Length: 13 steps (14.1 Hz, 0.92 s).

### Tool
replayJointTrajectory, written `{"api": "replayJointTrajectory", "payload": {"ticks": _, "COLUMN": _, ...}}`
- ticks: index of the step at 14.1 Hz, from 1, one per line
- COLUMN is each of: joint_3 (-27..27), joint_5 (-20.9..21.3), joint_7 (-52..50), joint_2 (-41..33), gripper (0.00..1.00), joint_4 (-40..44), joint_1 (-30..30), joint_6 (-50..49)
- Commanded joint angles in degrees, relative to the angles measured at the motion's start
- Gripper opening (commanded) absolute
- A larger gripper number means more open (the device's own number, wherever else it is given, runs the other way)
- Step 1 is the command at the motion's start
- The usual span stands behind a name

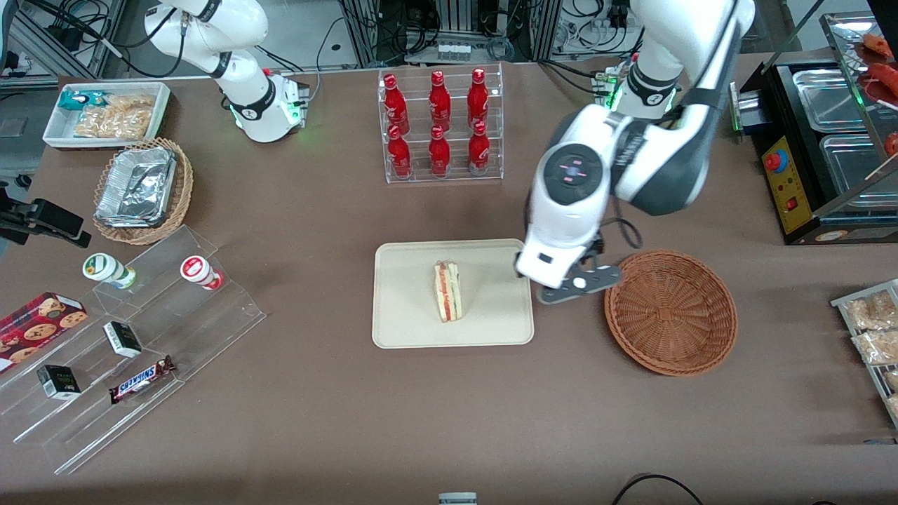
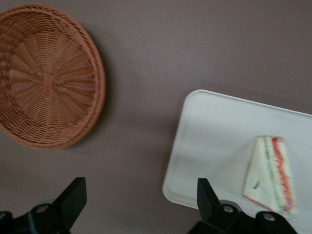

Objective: Place sandwich from basket to tray

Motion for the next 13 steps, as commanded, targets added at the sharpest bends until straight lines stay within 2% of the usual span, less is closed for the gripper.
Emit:
{"api": "replayJointTrajectory", "payload": {"ticks": 1, "joint_3": -0.5, "joint_5": -1.9, "joint_7": 5.9, "joint_2": -6.8, "gripper": 1.0, "joint_4": -6.9, "joint_1": 5.0, "joint_6": -0.3}}
{"api": "replayJointTrajectory", "payload": {"ticks": 6, "joint_3": -0.3, "joint_5": -3.1, "joint_7": 18.2, "joint_2": -13.5, "gripper": 1.0, "joint_4": -11.4, "joint_1": 11.7, "joint_6": -6.3}}
{"api": "replayJointTrajectory", "payload": {"ticks": 8, "joint_3": -1.0, "joint_5": -3.0, "joint_7": 22.8, "joint_2": -16.5, "gripper": 1.0, "joint_4": -11.9, "joint_1": 16.3, "joint_6": -9.6}}
{"api": "replayJointTrajectory", "payload": {"ticks": 10, "joint_3": -4.6, "joint_5": -3.0, "joint_7": 28.9, "joint_2": -19.1, "gripper": 1.0, "joint_4": -11.3, "joint_1": 22.7, "joint_6": -14.7}}
{"api": "replayJointTrajectory", "payload": {"ticks": 13, "joint_3": -10.2, "joint_5": -2.9, "joint_7": 34.7, "joint_2": -21.9, "gripper": 1.0, "joint_4": -11.3, "joint_1": 31.7, "joint_6": -16.8}}
